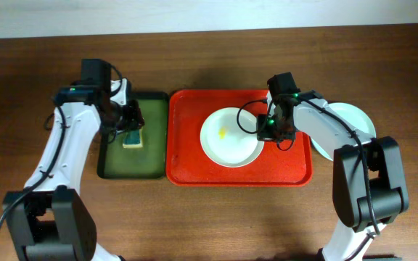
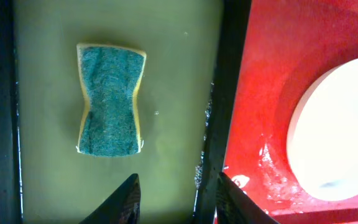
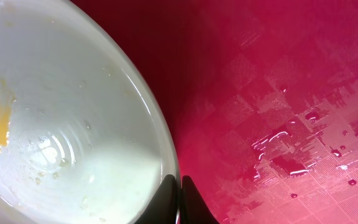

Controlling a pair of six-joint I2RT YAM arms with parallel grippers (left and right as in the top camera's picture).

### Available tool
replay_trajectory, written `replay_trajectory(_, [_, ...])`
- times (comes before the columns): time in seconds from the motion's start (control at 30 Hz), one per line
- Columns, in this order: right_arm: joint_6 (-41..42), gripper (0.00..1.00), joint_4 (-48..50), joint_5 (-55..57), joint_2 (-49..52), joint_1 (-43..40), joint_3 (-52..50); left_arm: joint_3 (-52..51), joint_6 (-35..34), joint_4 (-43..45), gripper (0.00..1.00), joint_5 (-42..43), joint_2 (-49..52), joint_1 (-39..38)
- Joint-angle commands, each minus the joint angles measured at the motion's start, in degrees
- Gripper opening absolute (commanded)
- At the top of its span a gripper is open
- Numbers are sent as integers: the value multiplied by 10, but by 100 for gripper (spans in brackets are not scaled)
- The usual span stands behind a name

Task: Clean dirty plates on tray and stack at the side
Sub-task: 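Reach the left gripper to the sponge on the black tray and grasp it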

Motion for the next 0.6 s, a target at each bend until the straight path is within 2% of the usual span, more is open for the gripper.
replay_trajectory(0.0, [-6, 5, -2, 11, 1, -5, 8, -2, 8, 4, 99, -78, 1, -37])
replay_trajectory(0.03, [-6, 5, -2, 11, 1, -5, 8, -2, 8, 4, 99, -80, 0, -40])
replay_trajectory(0.07, [-6, 5, -2, 11, 1, -5, 8, -5, 8, 9, 50, -92, 1, -40])
replay_trajectory(0.1, [-6, 5, -2, 11, 1, -5, 8, -10, 7, 20, 40, -108, 1, -40])
replay_trajectory(0.23, [-6, 5, -2, 11, 1, -5, 8, -93, 7, 126, 46, -161, 1, -40])
replay_trajectory(0.47, [-6, 5, -2, 12, 1, -5, 8, -106, 7, 167, 40, -162, 40, -39])
replay_trajectory(0.57, [-6, 5, -2, 12, 1, -5, 8, -106, -8, 188, 36, -163, 59, -3])
